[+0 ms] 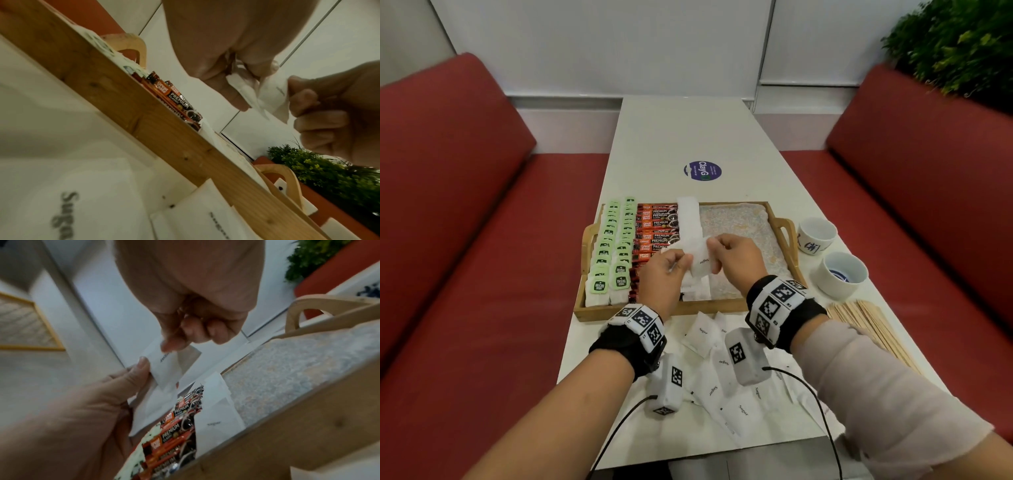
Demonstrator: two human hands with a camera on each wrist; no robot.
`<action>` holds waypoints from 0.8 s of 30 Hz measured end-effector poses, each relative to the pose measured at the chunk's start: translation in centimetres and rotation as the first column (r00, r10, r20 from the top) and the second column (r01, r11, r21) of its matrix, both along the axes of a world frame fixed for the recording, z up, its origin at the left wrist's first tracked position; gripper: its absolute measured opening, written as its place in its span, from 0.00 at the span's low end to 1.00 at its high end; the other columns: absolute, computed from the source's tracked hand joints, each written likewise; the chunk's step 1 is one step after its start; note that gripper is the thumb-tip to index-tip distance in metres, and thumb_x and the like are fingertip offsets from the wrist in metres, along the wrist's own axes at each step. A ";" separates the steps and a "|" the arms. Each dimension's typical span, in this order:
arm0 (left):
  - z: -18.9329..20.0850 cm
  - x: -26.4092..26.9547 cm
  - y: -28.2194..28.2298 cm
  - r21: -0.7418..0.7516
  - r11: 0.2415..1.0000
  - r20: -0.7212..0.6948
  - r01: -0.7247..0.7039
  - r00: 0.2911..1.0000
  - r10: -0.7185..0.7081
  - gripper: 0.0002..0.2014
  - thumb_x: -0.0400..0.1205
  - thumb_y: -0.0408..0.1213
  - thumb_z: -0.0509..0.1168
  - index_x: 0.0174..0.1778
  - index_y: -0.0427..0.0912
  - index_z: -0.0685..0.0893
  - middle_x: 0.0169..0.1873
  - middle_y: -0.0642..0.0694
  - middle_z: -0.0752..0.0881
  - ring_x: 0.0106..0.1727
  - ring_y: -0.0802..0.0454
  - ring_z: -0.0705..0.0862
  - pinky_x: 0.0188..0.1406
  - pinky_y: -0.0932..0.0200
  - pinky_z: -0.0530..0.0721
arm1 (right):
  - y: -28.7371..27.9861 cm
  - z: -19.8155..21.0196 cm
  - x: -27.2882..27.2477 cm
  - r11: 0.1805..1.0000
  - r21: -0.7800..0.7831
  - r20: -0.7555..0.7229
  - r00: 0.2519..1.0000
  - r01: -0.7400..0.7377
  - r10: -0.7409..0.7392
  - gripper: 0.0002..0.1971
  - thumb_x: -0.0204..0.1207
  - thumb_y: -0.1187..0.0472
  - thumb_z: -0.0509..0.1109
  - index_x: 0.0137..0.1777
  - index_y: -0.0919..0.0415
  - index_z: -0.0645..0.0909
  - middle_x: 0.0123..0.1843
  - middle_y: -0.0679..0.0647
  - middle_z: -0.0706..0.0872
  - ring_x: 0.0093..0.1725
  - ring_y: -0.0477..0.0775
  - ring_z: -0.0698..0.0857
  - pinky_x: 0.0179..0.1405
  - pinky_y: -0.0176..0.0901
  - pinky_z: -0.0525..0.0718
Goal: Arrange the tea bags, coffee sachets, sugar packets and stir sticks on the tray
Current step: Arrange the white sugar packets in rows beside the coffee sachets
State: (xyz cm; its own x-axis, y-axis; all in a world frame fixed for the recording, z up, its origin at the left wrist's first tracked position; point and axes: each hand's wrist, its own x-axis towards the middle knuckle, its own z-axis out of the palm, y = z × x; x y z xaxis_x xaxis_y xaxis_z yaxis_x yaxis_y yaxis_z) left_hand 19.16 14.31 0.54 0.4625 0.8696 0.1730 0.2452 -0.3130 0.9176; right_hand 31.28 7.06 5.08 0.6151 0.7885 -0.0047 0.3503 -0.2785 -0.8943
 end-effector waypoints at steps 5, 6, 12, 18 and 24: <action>1.6 -0.3 -1.6 -0.055 0.997 0.076 -0.057 0.995 0.061 0.13 0.85 0.42 0.61 0.57 0.40 0.86 0.52 0.52 0.85 0.55 0.57 0.81 0.55 0.64 0.75 | -1.2 1.0 0.1 0.992 0.122 -0.266 0.964 0.044 -0.010 0.20 0.85 0.51 0.58 0.36 0.60 0.81 0.32 0.60 0.88 0.24 0.52 0.81 0.27 0.38 0.76; 2.0 -0.4 -1.8 -0.079 0.993 0.093 -0.087 0.991 0.094 0.16 0.87 0.43 0.57 0.58 0.40 0.86 0.52 0.53 0.83 0.56 0.59 0.79 0.55 0.66 0.72 | -1.3 1.1 0.1 0.988 0.142 -0.284 0.959 0.052 -0.010 0.18 0.84 0.53 0.61 0.36 0.61 0.81 0.32 0.59 0.87 0.26 0.52 0.82 0.28 0.38 0.77; 2.7 -0.4 -2.7 -0.167 0.984 0.040 -0.055 0.997 0.063 0.23 0.87 0.51 0.51 0.56 0.41 0.87 0.50 0.53 0.84 0.55 0.57 0.79 0.57 0.61 0.72 | -2.5 0.9 0.0 0.988 0.156 -0.204 0.979 0.015 0.018 0.12 0.75 0.74 0.67 0.38 0.56 0.73 0.35 0.59 0.83 0.34 0.59 0.85 0.29 0.39 0.80; 3.4 0.8 -2.7 -0.074 0.997 0.032 -0.003 0.999 0.006 0.14 0.83 0.45 0.64 0.54 0.39 0.87 0.49 0.48 0.89 0.53 0.51 0.86 0.57 0.52 0.82 | -3.1 0.9 0.4 0.991 0.132 -0.165 0.986 0.010 0.012 0.13 0.75 0.71 0.70 0.47 0.53 0.70 0.37 0.57 0.85 0.38 0.56 0.88 0.30 0.35 0.79; 4.7 1.4 -1.3 -0.012 1.000 0.028 -0.005 1.000 0.006 0.12 0.82 0.40 0.66 0.55 0.37 0.88 0.50 0.49 0.89 0.51 0.56 0.84 0.50 0.67 0.76 | -1.2 1.2 1.6 0.995 0.093 -0.107 0.993 -0.035 0.045 0.12 0.78 0.67 0.69 0.35 0.53 0.74 0.34 0.52 0.84 0.34 0.50 0.85 0.29 0.31 0.76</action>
